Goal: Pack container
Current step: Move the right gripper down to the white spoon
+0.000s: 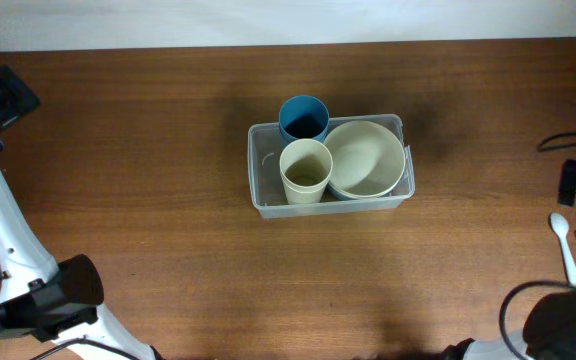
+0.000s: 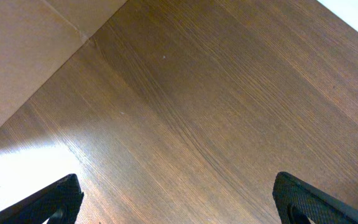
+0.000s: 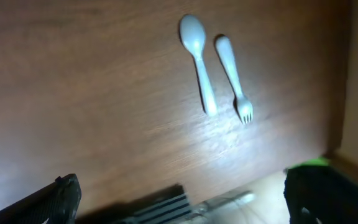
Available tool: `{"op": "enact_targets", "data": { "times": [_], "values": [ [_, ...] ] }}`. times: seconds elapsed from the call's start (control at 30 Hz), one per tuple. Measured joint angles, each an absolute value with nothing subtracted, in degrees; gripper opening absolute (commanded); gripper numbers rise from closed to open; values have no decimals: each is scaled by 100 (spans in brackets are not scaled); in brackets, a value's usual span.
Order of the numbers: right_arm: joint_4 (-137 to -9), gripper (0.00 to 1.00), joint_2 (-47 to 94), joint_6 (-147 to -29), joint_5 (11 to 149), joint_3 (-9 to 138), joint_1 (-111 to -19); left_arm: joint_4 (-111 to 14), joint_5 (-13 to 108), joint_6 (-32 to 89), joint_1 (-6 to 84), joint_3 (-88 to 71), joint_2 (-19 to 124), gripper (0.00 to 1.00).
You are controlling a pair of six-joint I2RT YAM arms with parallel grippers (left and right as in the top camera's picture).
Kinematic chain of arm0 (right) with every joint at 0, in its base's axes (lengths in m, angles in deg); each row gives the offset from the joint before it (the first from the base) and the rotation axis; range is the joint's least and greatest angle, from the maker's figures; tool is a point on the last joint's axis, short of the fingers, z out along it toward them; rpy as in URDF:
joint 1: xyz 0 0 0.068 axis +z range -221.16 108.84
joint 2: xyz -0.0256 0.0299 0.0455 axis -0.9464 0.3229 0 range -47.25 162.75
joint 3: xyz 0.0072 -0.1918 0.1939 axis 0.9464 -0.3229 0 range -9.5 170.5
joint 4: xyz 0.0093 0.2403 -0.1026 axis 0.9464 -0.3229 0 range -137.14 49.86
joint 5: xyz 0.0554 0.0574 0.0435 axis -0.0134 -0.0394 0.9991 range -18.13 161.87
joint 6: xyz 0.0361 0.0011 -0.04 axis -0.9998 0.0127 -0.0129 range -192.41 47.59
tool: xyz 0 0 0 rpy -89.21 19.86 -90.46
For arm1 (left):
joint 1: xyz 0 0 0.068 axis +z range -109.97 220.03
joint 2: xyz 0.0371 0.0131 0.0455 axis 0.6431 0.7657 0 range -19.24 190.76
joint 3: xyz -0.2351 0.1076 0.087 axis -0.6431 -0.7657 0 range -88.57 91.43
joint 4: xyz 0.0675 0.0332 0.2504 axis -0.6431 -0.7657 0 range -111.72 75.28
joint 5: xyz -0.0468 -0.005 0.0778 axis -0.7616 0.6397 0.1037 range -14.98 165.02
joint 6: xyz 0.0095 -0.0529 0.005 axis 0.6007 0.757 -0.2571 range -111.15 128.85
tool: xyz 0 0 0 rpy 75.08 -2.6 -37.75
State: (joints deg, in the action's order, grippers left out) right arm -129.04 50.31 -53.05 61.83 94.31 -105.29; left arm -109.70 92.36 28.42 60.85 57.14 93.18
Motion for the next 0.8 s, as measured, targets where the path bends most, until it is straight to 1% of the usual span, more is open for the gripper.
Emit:
{"op": "enact_targets", "data": {
  "times": [0.13, 0.27, 0.5, 0.7, 0.8],
  "values": [
    [-12677, 99, 5389, -4468, 6183, 9145, -10549, -10970, 9234, 2842, 6085, 5714, 9318, 100],
    [-12299, 99, 5734, -4073, 6209, 8928, -10634, -10970, 9236, 2842, 6085, 5714, 9318, 100],
    [-11752, 99, 6106, -3874, 6321, 8570, -11034, -10970, 9236, 2842, 6085, 5714, 9318, 100],
    [-11313, 99, 6121, -3745, 6535, 7877, -11480, -10970, 9236, 2842, 6085, 5714, 9318, 100],
    [-11094, 99, 6130, -3653, 6659, 7606, -11556, -10970, 9236, 2842, 6085, 5714, 9318, 100]
  ]
}}
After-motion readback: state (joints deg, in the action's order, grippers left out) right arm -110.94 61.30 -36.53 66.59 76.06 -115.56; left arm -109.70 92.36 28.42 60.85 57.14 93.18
